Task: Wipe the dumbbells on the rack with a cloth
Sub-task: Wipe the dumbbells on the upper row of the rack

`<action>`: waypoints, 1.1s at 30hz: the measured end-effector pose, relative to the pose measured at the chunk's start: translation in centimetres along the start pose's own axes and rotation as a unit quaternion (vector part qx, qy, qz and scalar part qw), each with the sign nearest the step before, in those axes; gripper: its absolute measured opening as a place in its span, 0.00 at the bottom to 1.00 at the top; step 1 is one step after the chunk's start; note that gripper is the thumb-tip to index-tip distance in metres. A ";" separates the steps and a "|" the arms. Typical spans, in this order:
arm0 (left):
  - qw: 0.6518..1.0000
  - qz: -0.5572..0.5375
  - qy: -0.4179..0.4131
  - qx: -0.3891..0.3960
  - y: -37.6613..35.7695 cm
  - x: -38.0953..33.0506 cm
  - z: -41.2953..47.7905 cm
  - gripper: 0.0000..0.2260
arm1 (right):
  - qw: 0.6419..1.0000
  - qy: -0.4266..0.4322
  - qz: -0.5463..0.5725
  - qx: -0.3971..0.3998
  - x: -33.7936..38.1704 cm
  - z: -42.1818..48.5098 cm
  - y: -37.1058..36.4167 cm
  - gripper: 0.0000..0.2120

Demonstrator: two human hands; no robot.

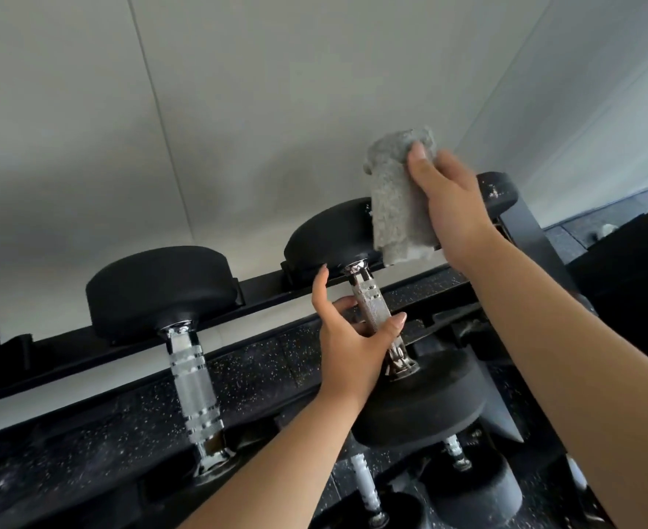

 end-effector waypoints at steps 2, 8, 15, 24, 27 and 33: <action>1.000 -0.002 -0.001 -0.003 0.0 0.1 0.0 0.48 | 0.999 0.024 -0.023 0.033 0.1 0.9 -2.2 0.12; 0.999 0.007 -0.016 -0.037 0.4 -0.7 -0.2 0.55 | 0.962 0.062 -0.257 0.067 -1.4 1.1 -5.3 0.26; 0.999 -0.018 0.027 -0.017 0.2 -0.4 -0.1 0.58 | 0.985 0.091 -0.136 0.058 -2.9 1.9 -4.0 0.25; 0.999 -0.013 0.043 0.007 -0.2 -0.5 -0.2 0.58 | 0.993 -0.009 0.103 0.059 -5.5 2.2 -1.8 0.13; 0.998 -0.009 0.056 0.019 -0.3 -0.5 -0.3 0.58 | 0.980 -0.125 0.155 0.010 -7.9 2.6 -1.6 0.11; 0.997 0.010 0.058 0.042 -0.6 -0.9 -0.3 0.57 | 0.972 -0.185 0.142 0.019 -8.4 2.2 -1.7 0.19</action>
Point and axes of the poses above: each hand's wrist, its own z-axis towards the middle knuckle, its own y-axis out of the back of the hand, x = y × z, the point moved 6 cm from there along z, towards the middle knuckle
